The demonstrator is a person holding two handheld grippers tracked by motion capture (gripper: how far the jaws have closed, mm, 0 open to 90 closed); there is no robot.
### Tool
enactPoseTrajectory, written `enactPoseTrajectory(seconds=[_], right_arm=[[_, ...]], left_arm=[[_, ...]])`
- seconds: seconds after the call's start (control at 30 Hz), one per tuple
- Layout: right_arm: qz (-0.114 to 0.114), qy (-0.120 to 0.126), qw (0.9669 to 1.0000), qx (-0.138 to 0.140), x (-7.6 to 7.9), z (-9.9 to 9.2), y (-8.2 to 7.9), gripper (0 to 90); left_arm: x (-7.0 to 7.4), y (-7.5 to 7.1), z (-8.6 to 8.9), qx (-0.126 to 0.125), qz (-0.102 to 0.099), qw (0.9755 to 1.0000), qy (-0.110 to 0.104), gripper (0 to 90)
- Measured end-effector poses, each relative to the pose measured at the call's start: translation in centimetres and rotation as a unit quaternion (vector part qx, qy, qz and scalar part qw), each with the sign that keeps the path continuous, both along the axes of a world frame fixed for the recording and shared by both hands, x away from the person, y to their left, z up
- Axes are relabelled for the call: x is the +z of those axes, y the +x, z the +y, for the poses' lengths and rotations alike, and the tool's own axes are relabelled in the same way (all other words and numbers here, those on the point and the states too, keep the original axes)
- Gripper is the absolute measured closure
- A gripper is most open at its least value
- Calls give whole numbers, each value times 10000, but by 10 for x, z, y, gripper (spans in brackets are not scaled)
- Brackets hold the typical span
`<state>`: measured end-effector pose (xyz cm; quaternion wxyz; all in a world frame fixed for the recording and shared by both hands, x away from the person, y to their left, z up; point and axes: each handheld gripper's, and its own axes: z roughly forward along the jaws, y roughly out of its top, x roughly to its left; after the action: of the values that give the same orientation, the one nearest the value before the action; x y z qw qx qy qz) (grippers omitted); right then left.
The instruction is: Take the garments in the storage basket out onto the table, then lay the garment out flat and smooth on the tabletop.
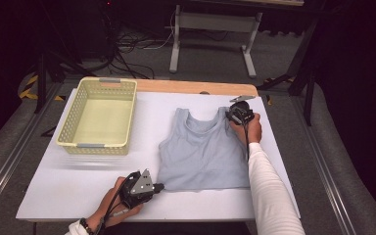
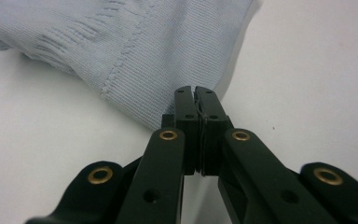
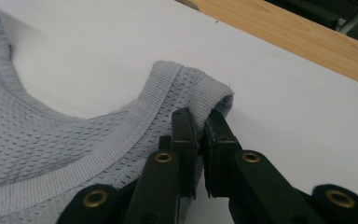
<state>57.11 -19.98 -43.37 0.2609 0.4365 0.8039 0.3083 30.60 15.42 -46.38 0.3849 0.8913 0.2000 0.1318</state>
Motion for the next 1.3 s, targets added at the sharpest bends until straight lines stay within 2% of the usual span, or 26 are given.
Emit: enactPoseTrajectory(seconds=[0.2, 0.27, 0.4, 0.53, 0.63, 0.7, 0.8, 0.87, 0.9, 0.97, 1.03, 1.1, 1.17, 1.27, 1.3], right_arm=[[-66, 12, 10000, -39, 0, 0, -1, 805], [-164, -26, 9998, -57, 3, 1, -3, 755], [-297, -94, 9995, 44, 13, 1, -11, 730], [-486, 193, 9984, 193, 25, -3, -33, 715], [-626, 362, 9968, 330, 31, -8, -58, 691], [-720, 351, 9960, 400, 32, -14, -79, 680], [-612, 484, 9957, 499, 29, -26, -100, 645], [-580, 504, 9960, 459, 22, -37, -115, 633], [-567, 579, 9957, 452, 19, -42, -120, 632], [-487, 652, 9960, 363, 13, -52, -128, 620], [-339, 710, 9961, 407, 8, -59, -135, 599], [-293, 537, 9972, 418, 5, -62, -139, 583], [-167, 511, 9972, 529, 0, -63, -143, 581], [-126, 190, 9989, 419, -9, -63, -144, 559], [-86, 188, 9989, 410, -12, -63, -143, 551]], left_arm=[[0, -1, -1, 19, -63, 10000, 1, 841], [0, -1, -2, 33, -32, 10000, -6, 815], [1, -2, -2, 42, -54, 10000, 3, 813], [2, -3, -1, 46, -41, 10000, -48, 811], [5, -6, -1, 7, -85, 10000, -21, 803], [9, -8, -2, 20, -163, 9998, -74, 796], [15, -11, 0, 35, -229, 9996, -176, 767], [21, -12, 3, 79, -280, 9991, -302, 748], [24, -11, 5, 97, -271, 9987, -413, 742], [28, -10, 6, 164, -326, 9980, -509, 707], [32, -5, 4, 308, -407, 9971, -557, 679], [36, 1, -2, 445, -554, 9958, -574, 656], [39, 10, -7, 604, -654, 9945, -553, 619], [38, 28, -15, 876, -759, 9923, -431, 550], [38, 36, -18, 1001, -761, 9913, -380, 517]])
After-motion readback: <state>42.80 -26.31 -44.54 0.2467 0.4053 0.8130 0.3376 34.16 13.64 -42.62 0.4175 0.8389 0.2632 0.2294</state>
